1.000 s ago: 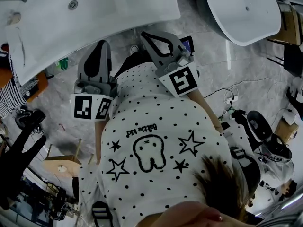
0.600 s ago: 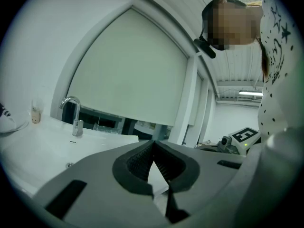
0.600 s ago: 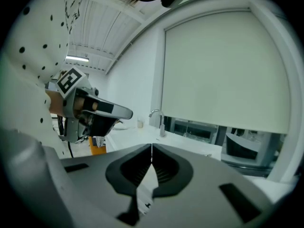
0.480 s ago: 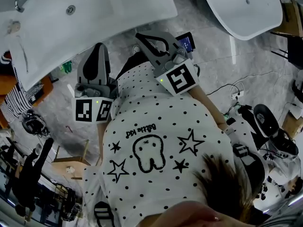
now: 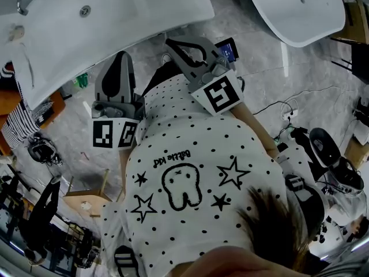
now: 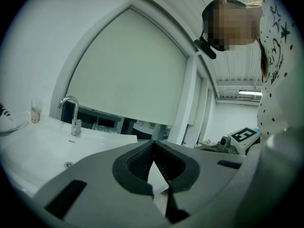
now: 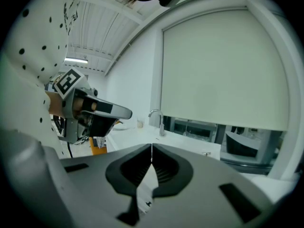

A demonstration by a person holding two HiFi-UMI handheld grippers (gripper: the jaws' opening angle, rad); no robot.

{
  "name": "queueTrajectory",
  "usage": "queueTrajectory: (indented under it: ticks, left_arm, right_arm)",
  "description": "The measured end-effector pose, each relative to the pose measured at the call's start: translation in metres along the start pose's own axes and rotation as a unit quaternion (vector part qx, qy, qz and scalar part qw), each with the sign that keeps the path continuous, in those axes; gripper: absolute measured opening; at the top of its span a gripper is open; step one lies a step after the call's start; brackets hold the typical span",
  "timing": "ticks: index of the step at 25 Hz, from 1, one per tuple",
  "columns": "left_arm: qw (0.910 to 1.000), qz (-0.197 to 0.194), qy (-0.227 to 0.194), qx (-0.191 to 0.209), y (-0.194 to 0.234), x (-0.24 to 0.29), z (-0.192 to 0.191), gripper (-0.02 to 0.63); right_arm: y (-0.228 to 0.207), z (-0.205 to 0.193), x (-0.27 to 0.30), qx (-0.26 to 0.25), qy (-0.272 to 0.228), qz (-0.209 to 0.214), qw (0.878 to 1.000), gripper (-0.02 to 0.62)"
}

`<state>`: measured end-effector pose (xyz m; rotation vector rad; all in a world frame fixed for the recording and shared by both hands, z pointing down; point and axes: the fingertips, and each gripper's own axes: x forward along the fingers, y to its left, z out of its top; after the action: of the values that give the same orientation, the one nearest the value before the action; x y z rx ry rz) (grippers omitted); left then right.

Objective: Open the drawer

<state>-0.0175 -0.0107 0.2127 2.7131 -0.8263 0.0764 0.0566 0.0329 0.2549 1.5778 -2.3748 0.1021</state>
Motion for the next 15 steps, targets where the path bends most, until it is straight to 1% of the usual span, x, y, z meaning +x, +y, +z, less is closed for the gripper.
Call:
queueTrajectory:
  ticks: [15]
  left_arm:
    - [1.0, 0.004, 0.001, 0.001, 0.0005, -0.0024, 0.0008, 0.005]
  right_arm:
    - [0.0018, -0.0003, 0.0004, 0.005, 0.0, 0.002, 1.0, 0.014]
